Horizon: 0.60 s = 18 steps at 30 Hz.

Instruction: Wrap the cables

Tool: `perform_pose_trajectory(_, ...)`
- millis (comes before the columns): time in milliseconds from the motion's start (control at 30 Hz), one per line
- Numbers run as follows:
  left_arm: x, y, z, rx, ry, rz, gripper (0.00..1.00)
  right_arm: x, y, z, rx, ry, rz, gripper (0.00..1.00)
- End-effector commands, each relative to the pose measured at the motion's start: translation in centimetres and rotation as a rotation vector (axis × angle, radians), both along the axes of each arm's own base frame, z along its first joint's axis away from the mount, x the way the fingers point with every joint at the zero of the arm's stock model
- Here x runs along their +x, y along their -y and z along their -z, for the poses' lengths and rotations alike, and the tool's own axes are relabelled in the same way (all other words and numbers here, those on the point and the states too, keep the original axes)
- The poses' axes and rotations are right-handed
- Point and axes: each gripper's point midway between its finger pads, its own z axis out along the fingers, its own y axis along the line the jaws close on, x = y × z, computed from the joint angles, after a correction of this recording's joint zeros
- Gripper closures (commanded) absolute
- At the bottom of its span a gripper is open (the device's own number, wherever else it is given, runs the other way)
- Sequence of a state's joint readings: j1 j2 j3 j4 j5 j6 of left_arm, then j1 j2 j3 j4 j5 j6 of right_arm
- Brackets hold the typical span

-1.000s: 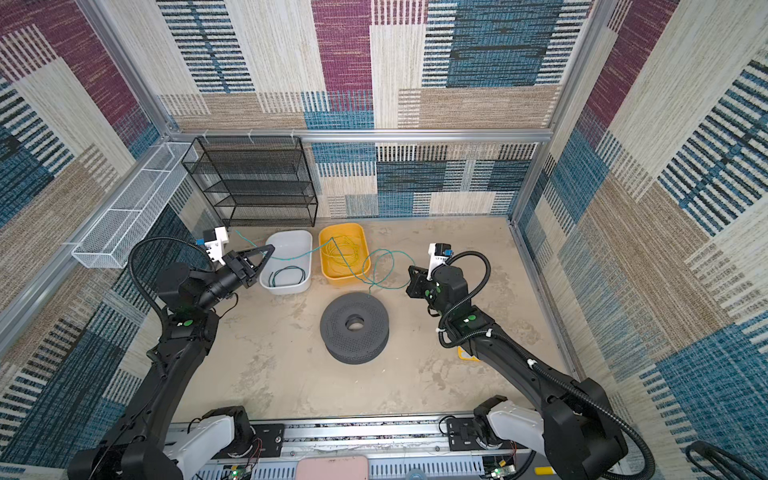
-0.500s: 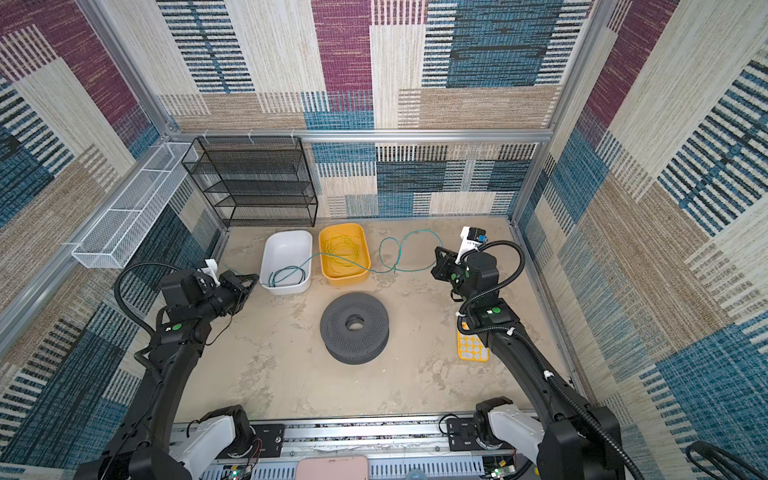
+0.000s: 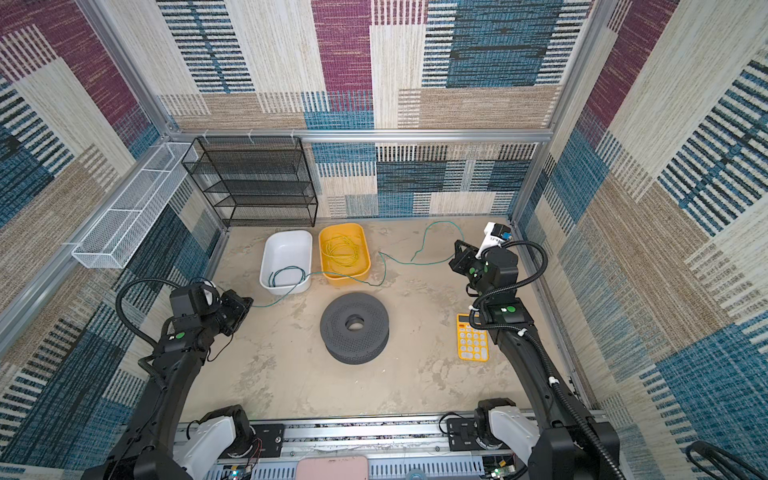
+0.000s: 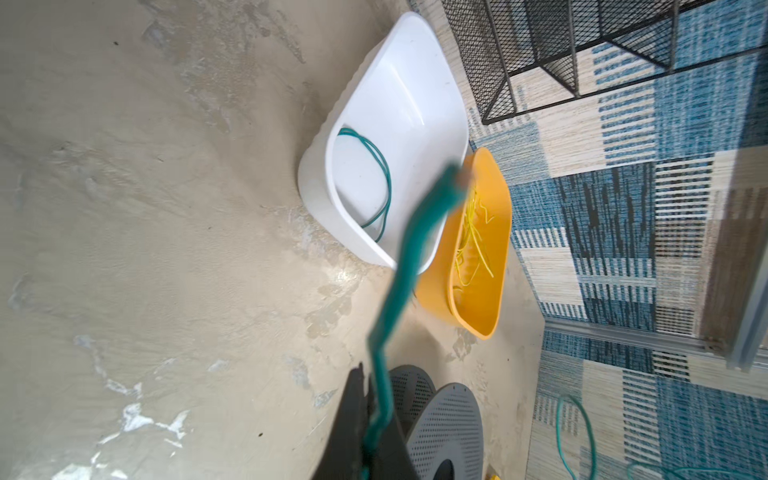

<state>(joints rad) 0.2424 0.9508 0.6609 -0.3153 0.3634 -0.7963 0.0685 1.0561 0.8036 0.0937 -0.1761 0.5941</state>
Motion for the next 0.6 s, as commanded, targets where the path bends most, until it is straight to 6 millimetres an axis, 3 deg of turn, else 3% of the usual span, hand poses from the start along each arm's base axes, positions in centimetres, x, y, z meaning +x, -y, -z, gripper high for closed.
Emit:
perform_pose_trajectory(0,-0.2,-1.2,0.8,0.071,-0.022,-0.028,1.0,0.3,0.3,-2.6,0.06,0.078,-0.001,1.0)
perform_pose_trajectory(133,0.3,-0.1,0.6,0.023,0.004,0.03,1.0,0.2,-1.3,-4.1,0.101,0.107,-0.099,1.0)
perform_pose_trajectory(233,1.2,1.7,-0.8,-0.026,0.049,0.141,0.99,-0.2,-3.5,-4.6,0.143,0.114,-0.22,1.0)
perform_pose_trajectory(400,1.4,4.3,-3.7,-0.107,0.139,0.286,0.73,-1.1,-7.2,-5.1,0.105,0.109,-0.318,1.0)
perform_pose_trajectory(567,0.6,5.5,-7.7,-0.105,0.22,0.368,0.44,-1.4,-8.0,-5.4,0.081,0.106,-0.341,1.0)
